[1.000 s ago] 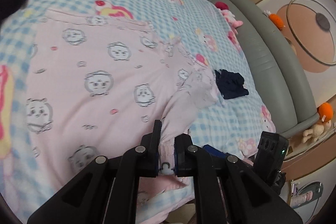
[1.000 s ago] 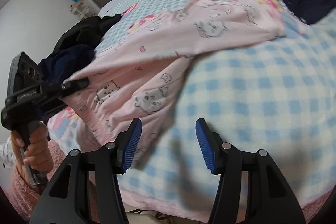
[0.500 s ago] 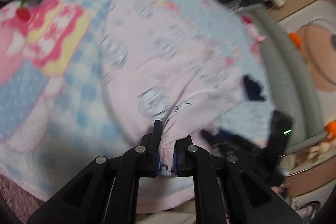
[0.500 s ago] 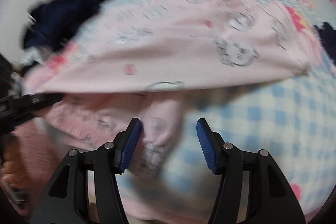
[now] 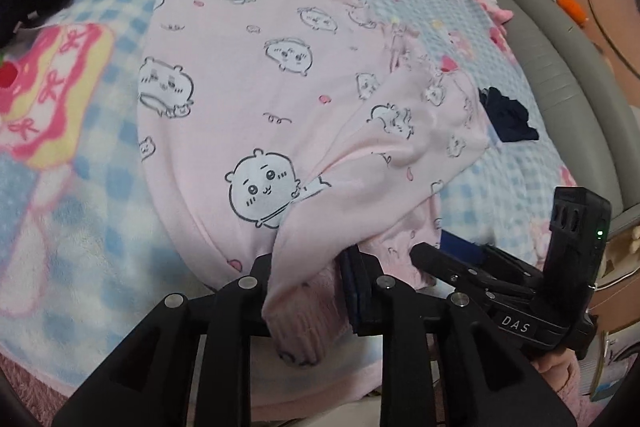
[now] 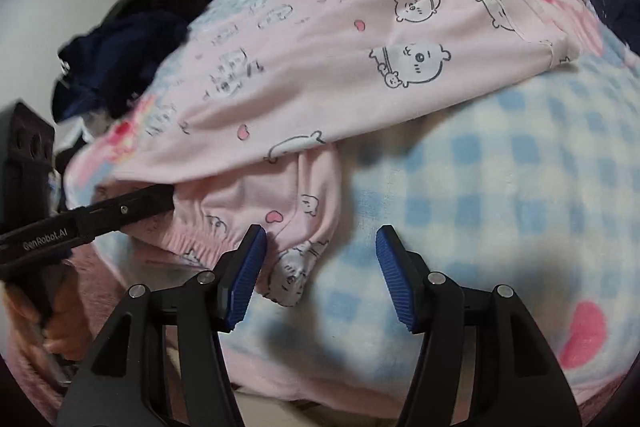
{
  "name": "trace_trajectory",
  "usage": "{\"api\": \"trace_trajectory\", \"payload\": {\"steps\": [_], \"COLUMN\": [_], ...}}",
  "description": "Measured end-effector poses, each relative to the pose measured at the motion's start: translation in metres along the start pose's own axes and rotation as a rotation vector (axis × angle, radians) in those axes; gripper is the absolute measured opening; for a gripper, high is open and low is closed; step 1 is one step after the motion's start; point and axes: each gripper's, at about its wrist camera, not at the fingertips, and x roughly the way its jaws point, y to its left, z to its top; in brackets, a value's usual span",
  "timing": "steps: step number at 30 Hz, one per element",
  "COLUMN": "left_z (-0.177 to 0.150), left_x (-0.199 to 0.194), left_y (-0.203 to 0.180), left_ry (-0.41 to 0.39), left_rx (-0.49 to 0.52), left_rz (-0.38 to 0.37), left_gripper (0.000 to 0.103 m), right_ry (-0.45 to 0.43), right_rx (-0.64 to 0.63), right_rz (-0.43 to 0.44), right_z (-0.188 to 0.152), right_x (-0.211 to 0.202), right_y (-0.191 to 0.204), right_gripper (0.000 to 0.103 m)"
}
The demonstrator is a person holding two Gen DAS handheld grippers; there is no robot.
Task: Fold clothes
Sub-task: 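Hold the folded cuff with the left gripper while the right gripper hovers beside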
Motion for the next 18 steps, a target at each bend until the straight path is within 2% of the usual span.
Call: {"api": "trace_trajectory", "payload": {"steps": [2, 4, 6, 7, 11, 14, 18], "left_z": [-0.005, -0.007, -0.009, -0.009, -0.01, -0.011, -0.014], "left_x": [-0.001, -0.001, -0.002, -0.003, -0.009, -0.008, -0.011], "left_y": [0.002, 0.008, 0.014, 0.016, 0.017, 0.018, 0.02], "left_ry": [-0.011, -0.016, -0.02, -0.021, -0.037, -0.038, -0.051], "left_rx": [0.002, -0.015, -0.037, -0.056, -0.08, -0.115, -0.14], "left_rz": [0.007, -0.005, -0.02, -0.041, -0.119, -0.149, -0.18], "left_gripper": [0.017, 0.015, 0.015, 0.015, 0.015, 0.015, 0.013], "right_ry": [-0.003, -0.03, -0.053, -0.054, -0.092, -0.066, -0.057], "right_rx": [-0.001, 0.002, 0.002, 0.004, 0.024, 0.034, 0.055], "right_rz": [-0.016, -0.078, -0.155, -0.156, -0.079, 0.006, 0.012], "right_z": [-0.003, -0.002, -0.002, -0.001, -0.006, -0.011, -0.02], "right_x": [0.002, -0.005, -0.01, -0.013, -0.027, -0.025, -0.024], "right_y": [0.0, -0.004, -0.007, -0.009, -0.01, -0.016, -0.022], "right_gripper": [0.059, 0.057, 0.051, 0.05, 0.053, 0.053, 0.053]}}
